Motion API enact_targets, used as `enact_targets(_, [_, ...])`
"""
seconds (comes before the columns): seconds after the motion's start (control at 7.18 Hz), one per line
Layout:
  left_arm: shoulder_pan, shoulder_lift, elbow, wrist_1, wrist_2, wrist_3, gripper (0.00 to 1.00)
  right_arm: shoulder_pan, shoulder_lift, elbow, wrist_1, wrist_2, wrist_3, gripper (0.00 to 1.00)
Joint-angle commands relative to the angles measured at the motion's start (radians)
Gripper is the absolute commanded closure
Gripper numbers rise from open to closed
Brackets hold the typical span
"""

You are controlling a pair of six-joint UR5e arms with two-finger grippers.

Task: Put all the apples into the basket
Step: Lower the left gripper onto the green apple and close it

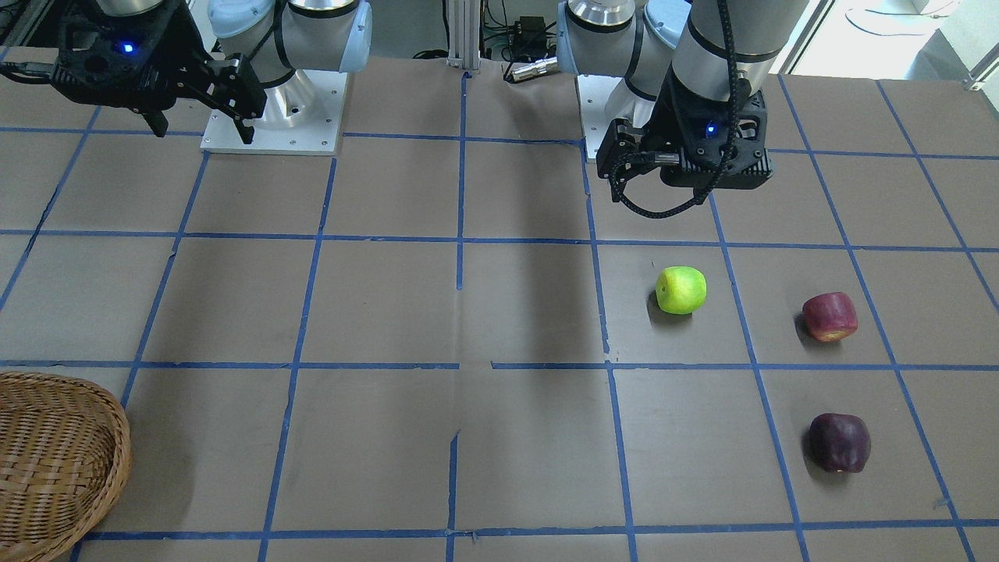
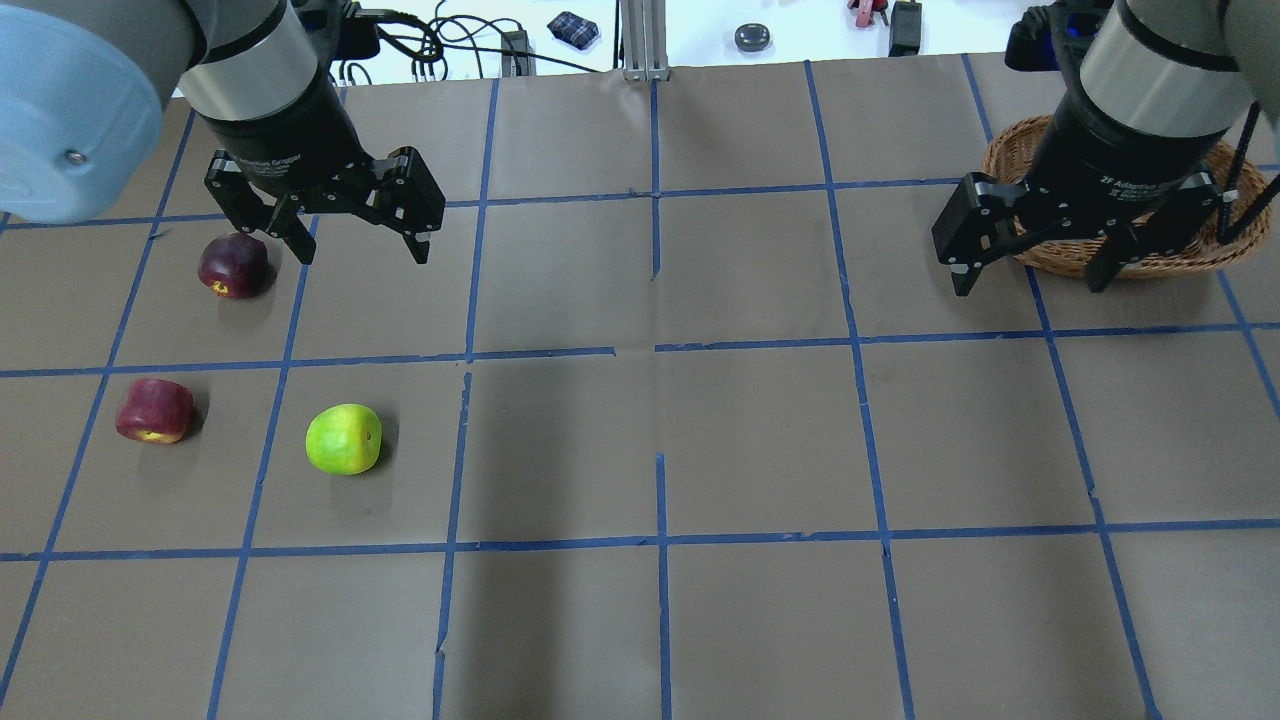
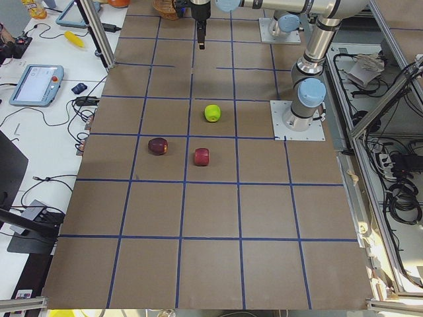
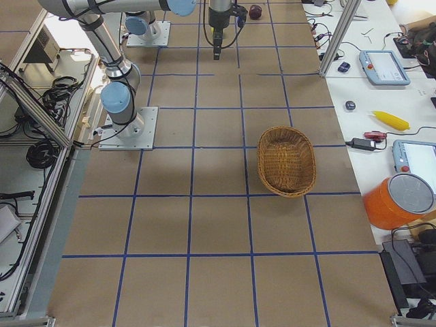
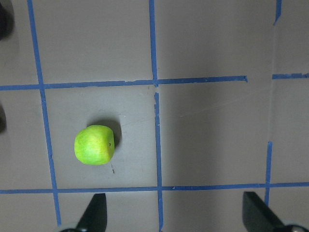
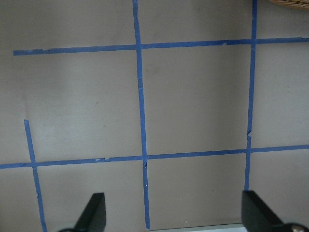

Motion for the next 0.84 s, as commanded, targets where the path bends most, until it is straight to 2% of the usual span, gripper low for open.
enact_targets(0.0, [0.093,0.007,-0.038,0.002,-0.002,0.103,0.00,-0.002,-0.004,0.011,0.001,-0.011,-0.001,0.00])
enact_targets(0.14, [0.161,0.023,-0.102,0.002,-0.003,0.137,0.00,-0.002,-0.004,0.014,-0.005,-0.005,-0.001,0.00])
enact_targets(0.42, [0.201,0.055,-0.268,0.125,0.003,0.161,0.00,-0.002,-0.006,0.023,0.002,-0.017,0.003,0.00])
enact_targets(0.7, [0.293,0.028,-0.487,0.444,-0.003,0.183,0.00,-0.002,-0.021,0.043,0.001,-0.015,0.002,0.00])
